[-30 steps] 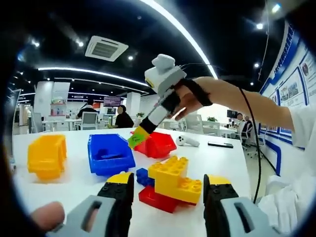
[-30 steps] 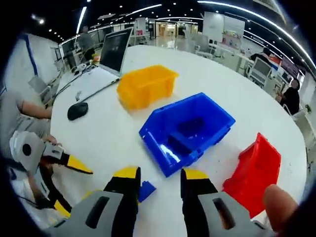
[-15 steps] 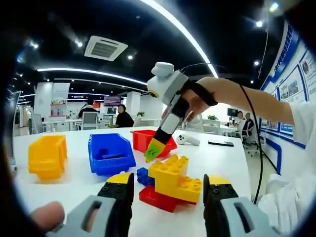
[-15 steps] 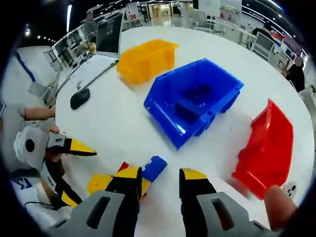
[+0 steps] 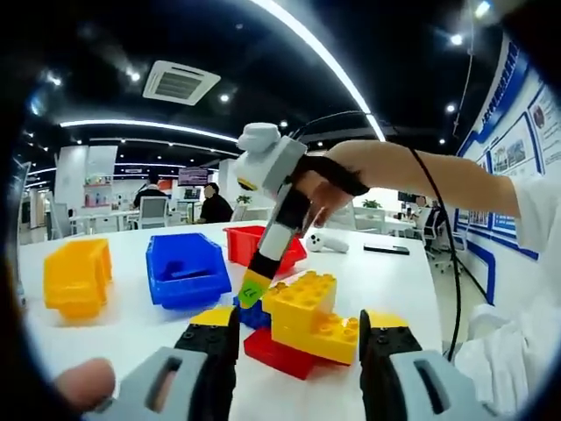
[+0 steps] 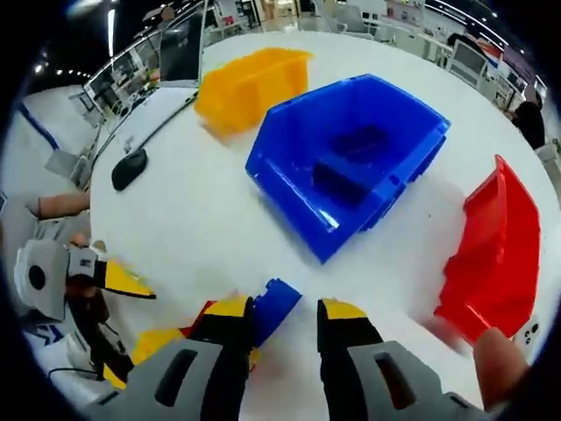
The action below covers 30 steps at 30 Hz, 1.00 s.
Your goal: Take apart the toy blocks one by one and place each separated block into its matching bin, sorting the blocks by their type until all the connected pieces are disassembled and separated into the correct bins
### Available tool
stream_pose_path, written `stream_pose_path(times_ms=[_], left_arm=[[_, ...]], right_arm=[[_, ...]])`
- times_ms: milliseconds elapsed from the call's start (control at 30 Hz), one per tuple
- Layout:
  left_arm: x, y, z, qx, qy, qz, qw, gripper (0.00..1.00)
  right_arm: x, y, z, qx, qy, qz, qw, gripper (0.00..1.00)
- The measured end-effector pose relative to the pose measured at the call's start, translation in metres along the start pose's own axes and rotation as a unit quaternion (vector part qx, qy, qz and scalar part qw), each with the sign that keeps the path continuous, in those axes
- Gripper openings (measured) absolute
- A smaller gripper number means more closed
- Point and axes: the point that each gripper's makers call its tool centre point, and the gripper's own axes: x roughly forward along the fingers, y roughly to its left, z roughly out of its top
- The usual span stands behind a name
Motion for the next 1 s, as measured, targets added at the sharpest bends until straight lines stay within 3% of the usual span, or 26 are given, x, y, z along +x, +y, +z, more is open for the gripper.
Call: stream_pose_path(times_ms=[133, 233, 600, 833, 1000], left_arm=[[-0.002, 0.002, 0.002, 0.0, -0.003, 0.002, 1.0, 0.55], [-0.002, 0.002, 0.002, 0.0, -0.003, 0.003, 1.0, 0.55], [-0.001, 0.002, 0.002, 0.0, -0.003, 0.004, 1.0, 0.55], [0.0, 0.003, 0.001, -0.001, -0.002, 0.006, 1.0, 0.55], [0.0, 0.004, 0.001, -0.002, -0.004, 0.009, 1.0, 0.54]], right_arm=[[0.007, -0.001, -0.002, 0.005, 0.006, -0.004, 1.0, 0.29], [0.012, -0.002, -0.011, -0.002, 0.026, -0.013, 0.9996, 0.22], [0.006, -0.007, -0.005, -0.012, 0.008, -0.027, 0.9995, 0.19], [-0.01, -0.003, 0.006, -0.028, -0.011, -0.033, 0.999, 0.19], [-0.033, 0.003, 0.029, -0.029, -0.047, -0.024, 0.9982, 0.19]])
